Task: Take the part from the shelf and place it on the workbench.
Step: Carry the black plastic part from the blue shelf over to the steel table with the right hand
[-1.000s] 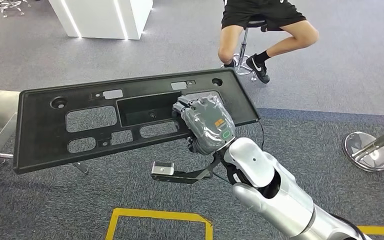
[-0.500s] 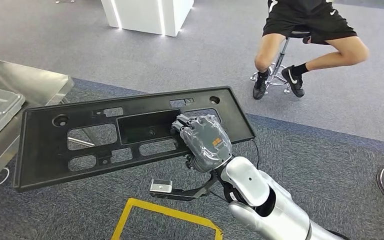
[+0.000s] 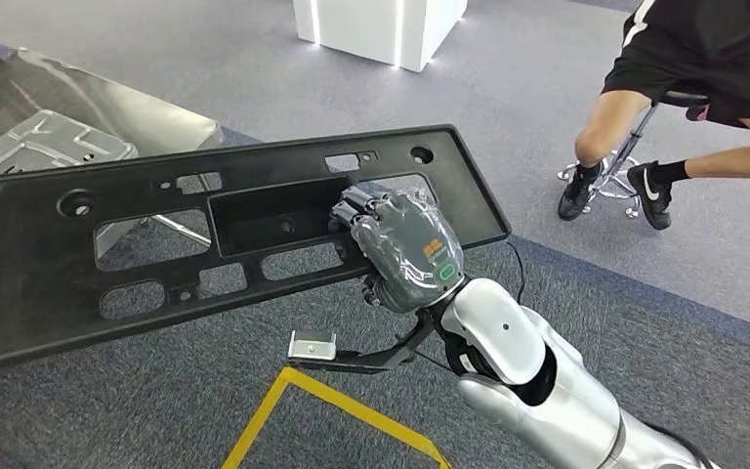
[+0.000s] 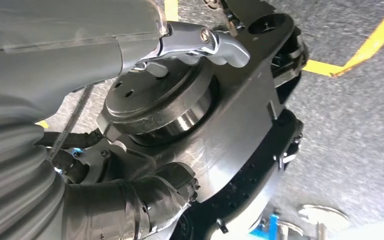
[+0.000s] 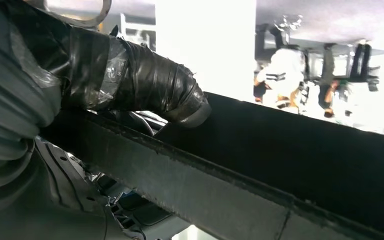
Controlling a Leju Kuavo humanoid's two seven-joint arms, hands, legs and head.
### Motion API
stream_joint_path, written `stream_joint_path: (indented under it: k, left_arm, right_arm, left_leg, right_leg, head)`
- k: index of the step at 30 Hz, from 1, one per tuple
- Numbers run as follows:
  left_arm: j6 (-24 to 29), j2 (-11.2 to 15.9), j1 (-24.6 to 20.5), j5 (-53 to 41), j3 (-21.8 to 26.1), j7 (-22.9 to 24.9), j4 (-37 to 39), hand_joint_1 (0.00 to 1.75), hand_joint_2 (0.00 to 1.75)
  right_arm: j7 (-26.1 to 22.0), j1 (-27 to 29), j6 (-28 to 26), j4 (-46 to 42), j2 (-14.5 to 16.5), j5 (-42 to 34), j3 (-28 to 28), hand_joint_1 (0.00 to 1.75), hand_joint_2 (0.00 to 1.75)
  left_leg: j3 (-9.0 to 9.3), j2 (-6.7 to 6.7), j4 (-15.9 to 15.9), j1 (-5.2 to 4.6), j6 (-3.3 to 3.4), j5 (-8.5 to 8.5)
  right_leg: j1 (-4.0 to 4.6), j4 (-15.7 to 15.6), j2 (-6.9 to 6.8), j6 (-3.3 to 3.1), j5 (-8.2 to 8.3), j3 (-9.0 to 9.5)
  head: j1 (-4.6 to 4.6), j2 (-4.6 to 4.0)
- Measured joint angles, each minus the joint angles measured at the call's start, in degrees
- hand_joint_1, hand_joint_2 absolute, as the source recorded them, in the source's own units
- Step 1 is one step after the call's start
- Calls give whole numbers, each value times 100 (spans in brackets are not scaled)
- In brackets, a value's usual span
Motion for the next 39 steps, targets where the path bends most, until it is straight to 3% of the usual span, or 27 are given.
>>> stream_joint_path:
  k: [1, 3, 5, 7, 8, 9, 10, 12, 14, 16, 17, 19, 20, 21, 23, 24, 26, 27, 29, 30, 32, 34, 36, 38, 39]
  left_arm:
    - [-27, 0, 5, 6, 9, -17, 0, 0, 175]
    - [-98, 1, 17, 18, 26, -66, 0, 0, 175]
    - [-181, 9, 9, 44, 40, -107, 0, 0, 175]
    - [-253, 22, -3, 72, 71, -123, 0, 0, 175]
    - [-280, 31, -4, 80, 90, -127, 0, 0, 175]
    - [-303, 41, -2, 81, 105, -128, 0, 0, 175]
    - [-323, 54, 1, 76, 113, -129, 0, 0, 175]
    - [-358, 79, 5, 59, 116, -134, 0, 0, 175]
    - [-376, 109, 5, 44, 117, -141, 0, 0, 175]
    - [-383, 136, 29, 32, 119, -146, 1, 0, 175]
    - [-387, 140, 49, 28, 119, -146, 2, 0, 175]
    - [-397, 155, 64, 23, 118, -146, 4, 0, 175]
    - [-401, 160, 56, 21, 117, -147, 4, 0, 175]
    - [-407, 165, 41, 15, 117, -151, 4, 0, 175]
    - [-422, 167, 19, -9, 117, -163, 4, 0, 175]
    - [-430, 171, 21, -21, 117, -169, 4, 0, 175]
    - [-440, 185, 37, -31, 116, -173, 4, 0, 175]
    - [-443, 193, 42, -33, 116, -173, 4, 0, 175]
    - [-466, 209, 36, -38, 116, -176, 4, 0, 175]
    - [-484, 213, 35, -44, 116, -178, 4, 0, 175]
    - [-525, 220, 51, -78, 116, -180, 4, 0, 175]
    - [-548, 228, 58, -130, 115, -184, 4, 0, 175]
    - [-554, 240, 28, -162, 114, -187, 4, 0, 175]
    - [-568, 247, -6, -187, 114, -187, 4, 0, 175]
    - [-578, 247, -12, -201, 114, -187, 4, 0, 175]
  right_arm:
    - [18, -58, 55, -50, -9, -13, -8, 175, 175]
    - [28, -222, 199, -129, -38, -63, -41, 175, 175]
    - [4, -394, 341, -179, -84, -125, -101, 175, 175]
    - [-19, -486, 439, -199, -120, -154, -138, 175, 175]
    - [-27, -512, 473, -200, -129, -151, -140, 175, 175]
    - [-36, -540, 503, -206, -137, -142, -139, 175, 175]
    - [-42, -576, 522, -216, -143, -127, -137, 175, 175]
    - [-43, -664, 542, -241, -158, -103, -133, 175, 175]
    - [-34, -737, 548, -262, -185, -95, -132, 175, 175]
    - [-19, -787, 554, -276, -204, -94, -129, 175, 175]
    - [-12, -810, 556, -282, -208, -94, -128, 175, 175]
    - [-2, -857, 557, -298, -210, -94, -127, 175, 175]
    - [2, -875, 557, -305, -213, -94, -127, 175, 175]
    - [9, -888, 562, -310, -216, -98, -126, 175, 175]
    - [22, -928, 596, -311, -227, -139, -125, 175, 175]
    - [26, -964, 620, -311, -236, -170, -125, 175, 175]
    - [26, -1064, 652, -311, -256, -218, -125, 175, 175]
    - [26, -1116, 655, -311, -264, -230, -125, 175, 175]
    - [25, -1206, 658, -309, -282, -245, -126, 175, 175]
    - [22, -1236, 661, -306, -290, -254, -127, 175, 175]
    - [15, -1288, 670, -292, -298, -285, -127, 175, 175]
    - [10, -1355, 675, -261, -311, -319, -127, 175, 175]
    - [3, -1402, 677, -214, -338, -343, -127, 175, 175]
    - [-5, -1410, 681, -152, -366, -359, -127, 175, 175]
    - [-9, -1412, 683, -122, -374, -366, -127, 175, 175]
  left_leg:
    - [-4, -72, -7, 11, 37, 4]
    - [11, -197, -34, 35, 110, 17]
    - [23, -318, -49, 47, 170, 27]
    - [23, -472, -39, 38, 199, 23]
    - [23, -560, -28, 32, 203, 20]
    - [25, -651, -12, 28, 203, 13]
    - [27, -741, 11, 26, 197, 2]
    - [10, -909, 67, 26, 169, -26]
    - [-46, -1059, 96, 39, 119, -29]
    - [-94, -1201, 84, 62, 51, -1]
    - [-111, -1145, 101, 57, 17, -8]
    - [-230, -812, 351, 39, -43, -154]
    - [-370, -590, 646, 43, -72, -302]
    - [-551, -469, 1005, 57, -102, -462]
    - [-853, -384, 1570, 94, -153, -624]
    - [-862, -367, 1572, 106, -168, -556]
    - [-544, -260, 957, 118, -167, -177]
    - [-327, -126, 561, 93, -148, -30]
    - [-90, 39, 90, 42, -73, 90]
    - [-83, 39, 49, 15, -36, 65]
    - [-90, -103, 21, 26, 36, 76]
    - [-60, -226, -24, 54, 112, 92]
    - [-46, -359, -42, 66, 163, 99]
    - [-47, -522, -29, 60, 181, 97]
    - [-46, -609, -17, 58, 182, 91]
  right_leg:
    - [-2, 3, -31, 31, -20, 11]
    - [-29, 167, 185, 87, -154, -40]
    - [-44, 766, 551, 105, -477, -318]
    - [-35, 1516, 675, 94, -751, -715]
    - [-32, 1694, 684, 85, -746, -836]
    - [-32, 1647, 691, 71, -620, -854]
    - [-33, 1382, 724, 51, -396, -767]
    - [-49, 626, 974, 8, 23, -480]
    - [-59, 225, 1181, -12, 141, -318]
    - [-57, 169, 1111, -32, 129, -285]
    - [-64, 134, 1035, -56, 139, -257]
    - [-94, 61, 870, -114, 159, -198]
    - [-87, 43, 776, -137, 156, -170]
    - [-81, 38, 686, -152, 146, -154]
    - [-74, 40, 499, -158, 116, -133]
    - [-75, 41, 416, -150, 99, -119]
    - [-77, 42, 266, -121, 57, -68]
    - [-66, 41, 203, -97, 33, -42]
    - [-28, 42, 90, -43, -5, -9]
    - [-7, 38, 34, -18, -18, 1]
    - [-5, 39, -33, 40, -55, 28]
    - [-33, 253, 202, 86, -219, -41]
    - [-46, 888, 541, 96, -540, -346]
    - [-44, 1521, 653, 96, -728, -704]
    - [-44, 1601, 669, 94, -670, -782]
  head:
    - [2, 1]
    - [3, 1]
    - [3, 1]
    - [2, 0]
    - [3, 0]
    - [2, 0]
    - [2, 0]
    - [1, 1]
    - [0, 2]
    - [2, 2]
    - [-6, 1]
    - [-40, 1]
    - [-57, 0]
    - [-66, 0]
    - [-66, 0]
    - [-66, 0]
    - [-67, 0]
    - [-67, 0]
    - [-62, 1]
    - [-60, 1]
    - [-58, 0]
    - [-57, 0]
    - [-54, 1]
    - [-52, 0]
    - [-52, 0]
